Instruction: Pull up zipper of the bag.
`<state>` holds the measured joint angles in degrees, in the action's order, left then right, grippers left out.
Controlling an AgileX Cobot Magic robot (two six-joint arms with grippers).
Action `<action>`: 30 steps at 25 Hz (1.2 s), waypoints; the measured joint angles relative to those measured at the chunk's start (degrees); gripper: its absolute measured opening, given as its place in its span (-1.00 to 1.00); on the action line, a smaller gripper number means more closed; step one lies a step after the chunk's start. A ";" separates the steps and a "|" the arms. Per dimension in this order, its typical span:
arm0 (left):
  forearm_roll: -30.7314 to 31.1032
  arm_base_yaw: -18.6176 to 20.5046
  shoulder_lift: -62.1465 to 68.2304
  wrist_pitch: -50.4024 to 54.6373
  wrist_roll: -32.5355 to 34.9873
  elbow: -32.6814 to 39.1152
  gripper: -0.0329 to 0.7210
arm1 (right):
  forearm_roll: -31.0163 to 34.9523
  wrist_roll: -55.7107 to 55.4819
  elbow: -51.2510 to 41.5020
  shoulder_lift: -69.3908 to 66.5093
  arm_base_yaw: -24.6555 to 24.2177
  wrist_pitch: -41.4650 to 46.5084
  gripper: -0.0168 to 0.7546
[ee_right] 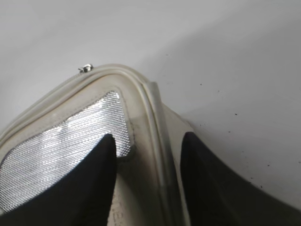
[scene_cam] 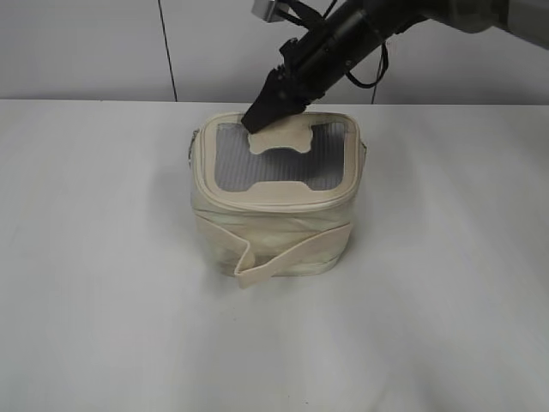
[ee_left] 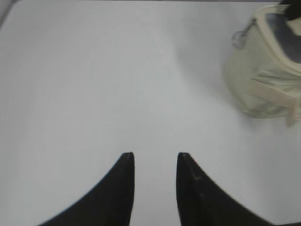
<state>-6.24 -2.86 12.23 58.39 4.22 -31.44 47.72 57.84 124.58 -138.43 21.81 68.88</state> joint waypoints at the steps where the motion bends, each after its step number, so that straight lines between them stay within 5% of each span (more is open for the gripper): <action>1: -3.67 -0.35 2.35 -1.29 1.72 -0.19 -0.27 | -0.31 0.00 0.00 0.00 0.17 0.15 -0.23; 3: -11.11 -1.57 6.92 -6.10 6.08 -0.91 -0.27 | -0.85 -0.11 0.27 -0.08 0.28 0.24 -0.62; 5: -17.86 -3.05 13.01 -12.29 10.28 -2.04 -0.27 | -1.08 -0.17 0.47 -0.32 0.28 0.42 -0.78; 8: -29.82 -4.18 24.36 -19.17 22.38 -3.98 -0.27 | -1.13 -0.28 0.47 -0.38 0.28 0.46 -0.80; 11: -48.39 -3.20 39.10 -18.03 42.97 -6.74 -0.27 | -1.13 -0.32 0.47 -0.38 0.28 0.46 -0.81; 15: -65.82 5.35 59.59 -3.81 66.72 -14.28 -0.23 | -0.80 -0.35 0.47 -0.38 0.28 0.46 -0.81; 18: -69.21 9.53 75.04 2.65 81.99 -21.56 -0.01 | -0.66 -0.45 0.47 -0.38 0.28 0.56 -0.81; 21: -69.85 8.91 86.86 3.15 94.80 -27.46 0.26 | -0.57 -0.54 0.47 -0.38 0.28 0.64 -0.81; 30: -65.62 -0.61 101.14 -3.90 105.87 -37.54 0.40 | -0.25 -0.61 0.47 -0.43 0.28 0.64 -0.82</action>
<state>-71.86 -3.48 113.36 54.49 110.09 -68.98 47.47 57.23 125.05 -138.87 22.09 69.52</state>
